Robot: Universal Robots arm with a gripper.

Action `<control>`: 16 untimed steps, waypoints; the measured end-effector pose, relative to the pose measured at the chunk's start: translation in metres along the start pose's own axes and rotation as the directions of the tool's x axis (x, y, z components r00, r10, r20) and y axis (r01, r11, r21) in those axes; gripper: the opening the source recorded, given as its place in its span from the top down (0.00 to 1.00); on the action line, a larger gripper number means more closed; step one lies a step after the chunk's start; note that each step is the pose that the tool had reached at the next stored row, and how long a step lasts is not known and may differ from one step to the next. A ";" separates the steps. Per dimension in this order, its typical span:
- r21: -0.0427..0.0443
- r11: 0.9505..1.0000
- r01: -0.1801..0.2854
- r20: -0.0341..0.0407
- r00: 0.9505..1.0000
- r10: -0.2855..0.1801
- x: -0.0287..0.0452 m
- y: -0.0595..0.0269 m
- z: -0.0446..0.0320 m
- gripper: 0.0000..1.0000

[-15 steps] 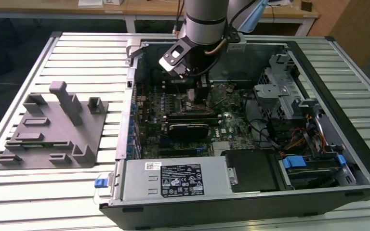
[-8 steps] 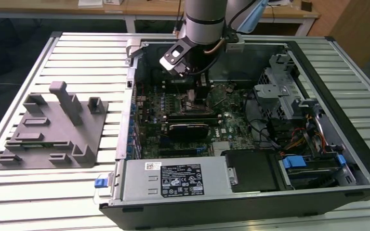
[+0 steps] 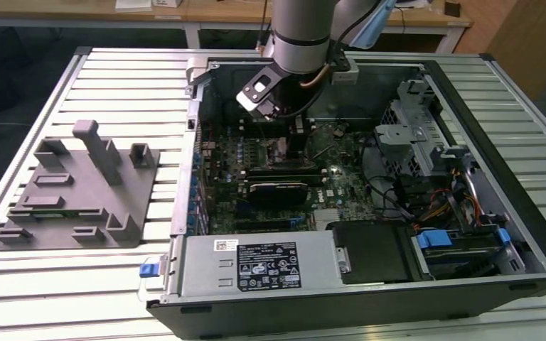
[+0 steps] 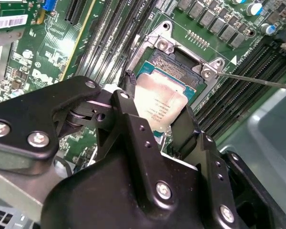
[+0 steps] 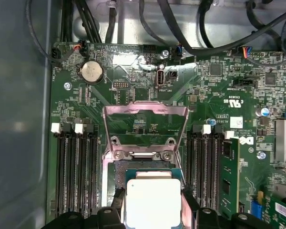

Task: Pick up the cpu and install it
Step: 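Place the cpu into insertion slot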

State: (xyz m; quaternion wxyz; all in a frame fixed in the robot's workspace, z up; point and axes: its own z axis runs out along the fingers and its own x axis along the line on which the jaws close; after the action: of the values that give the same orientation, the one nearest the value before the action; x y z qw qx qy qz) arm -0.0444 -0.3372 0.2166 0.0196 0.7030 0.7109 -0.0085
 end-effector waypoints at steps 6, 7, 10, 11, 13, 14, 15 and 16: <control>0.001 1.000 0.000 0.000 1.000 0.000 0.0016 -0.0001 0.0047 0.46; 0.001 1.000 0.000 0.000 1.000 0.000 0.0025 -0.0001 0.0051 0.46; 0.001 1.000 0.000 0.000 1.000 0.000 0.0057 0.0000 0.0061 0.46; 0.001 1.000 0.000 0.000 1.000 0.000 0.0063 -0.0001 0.0070 0.46; 0.001 1.000 0.000 0.000 1.000 0.000 0.0069 0.0000 0.0096 0.46; 0.001 1.000 0.000 0.000 1.000 0.000 0.0070 0.0000 0.0110 0.46; 0.001 1.000 0.000 0.000 1.000 0.000 0.0071 -0.0001 0.0122 0.46; 0.002 1.000 0.000 0.000 1.000 0.000 0.0072 -0.0001 0.0134 0.46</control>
State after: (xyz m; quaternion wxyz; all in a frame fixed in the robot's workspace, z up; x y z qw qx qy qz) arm -0.0444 -0.3306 0.2029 0.0190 0.7031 0.7108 -0.0091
